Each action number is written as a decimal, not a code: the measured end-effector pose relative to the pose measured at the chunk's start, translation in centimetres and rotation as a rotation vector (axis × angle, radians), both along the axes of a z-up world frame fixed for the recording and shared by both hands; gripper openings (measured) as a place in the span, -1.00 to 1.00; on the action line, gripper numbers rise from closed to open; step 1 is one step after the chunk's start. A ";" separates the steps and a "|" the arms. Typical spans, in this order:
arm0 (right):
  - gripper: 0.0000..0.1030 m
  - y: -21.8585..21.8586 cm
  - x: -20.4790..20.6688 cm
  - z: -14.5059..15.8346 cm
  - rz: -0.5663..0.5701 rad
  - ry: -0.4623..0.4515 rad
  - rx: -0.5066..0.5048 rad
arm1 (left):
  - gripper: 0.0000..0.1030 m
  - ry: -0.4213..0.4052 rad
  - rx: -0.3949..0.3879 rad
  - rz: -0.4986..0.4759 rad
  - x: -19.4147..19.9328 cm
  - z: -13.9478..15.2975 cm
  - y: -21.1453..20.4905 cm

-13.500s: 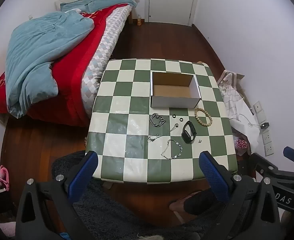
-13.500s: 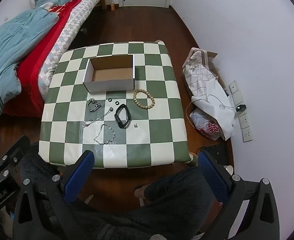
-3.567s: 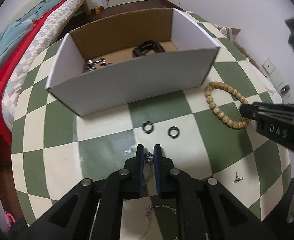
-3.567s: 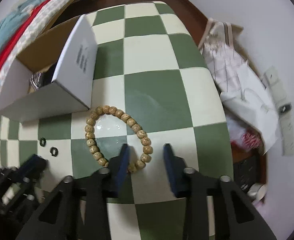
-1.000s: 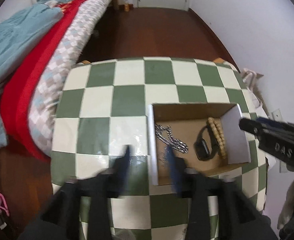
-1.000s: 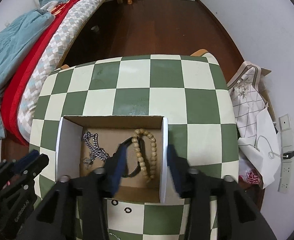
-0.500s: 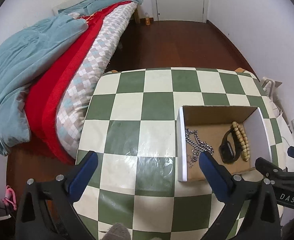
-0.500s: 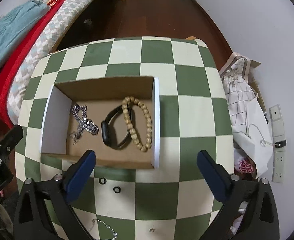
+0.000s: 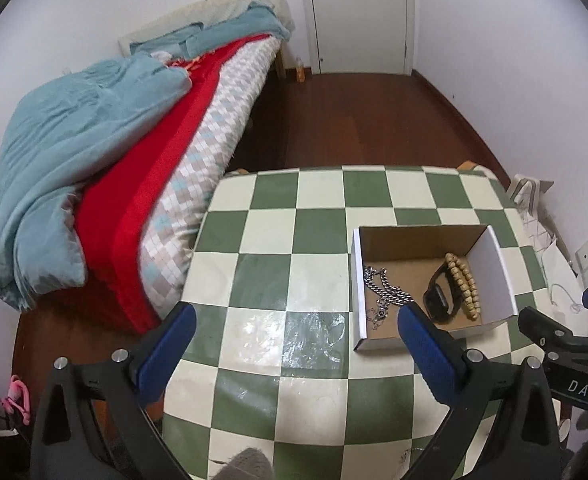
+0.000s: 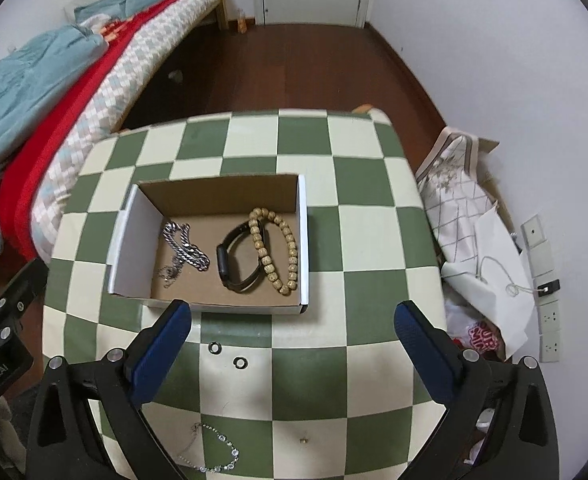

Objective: Organize jewelry
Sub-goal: 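Withdraw both open tools from the box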

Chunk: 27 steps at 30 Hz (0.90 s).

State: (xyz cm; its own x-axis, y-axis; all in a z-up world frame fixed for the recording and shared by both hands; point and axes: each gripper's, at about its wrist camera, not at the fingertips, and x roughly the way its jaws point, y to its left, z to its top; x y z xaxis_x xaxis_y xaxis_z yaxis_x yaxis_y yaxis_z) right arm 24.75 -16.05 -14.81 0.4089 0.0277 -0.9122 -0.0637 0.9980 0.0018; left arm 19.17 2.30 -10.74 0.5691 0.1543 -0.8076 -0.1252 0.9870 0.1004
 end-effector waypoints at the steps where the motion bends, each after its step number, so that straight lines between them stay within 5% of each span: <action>1: 0.99 0.0 -0.4 0.6 -0.001 -0.013 0.002 | 1.00 -0.012 0.000 0.000 -0.5 0.5 0.0; 19: 0.99 -0.1 -9.2 9.7 -0.009 -0.214 0.020 | 1.00 -0.162 -0.028 -0.019 -8.3 7.4 -0.5; 27: 0.99 -2.0 -12.0 8.1 -0.044 -0.159 0.107 | 1.00 -0.172 0.015 0.047 -10.5 5.8 0.4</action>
State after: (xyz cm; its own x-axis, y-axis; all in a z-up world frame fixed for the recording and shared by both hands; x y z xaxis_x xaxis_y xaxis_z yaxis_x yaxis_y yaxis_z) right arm 12.74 -18.08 -6.75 0.5504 0.1000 -0.8289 -0.0283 0.9945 0.1012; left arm 8.63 2.69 -4.95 0.6906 0.1956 -0.6963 -0.1880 0.9782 0.0883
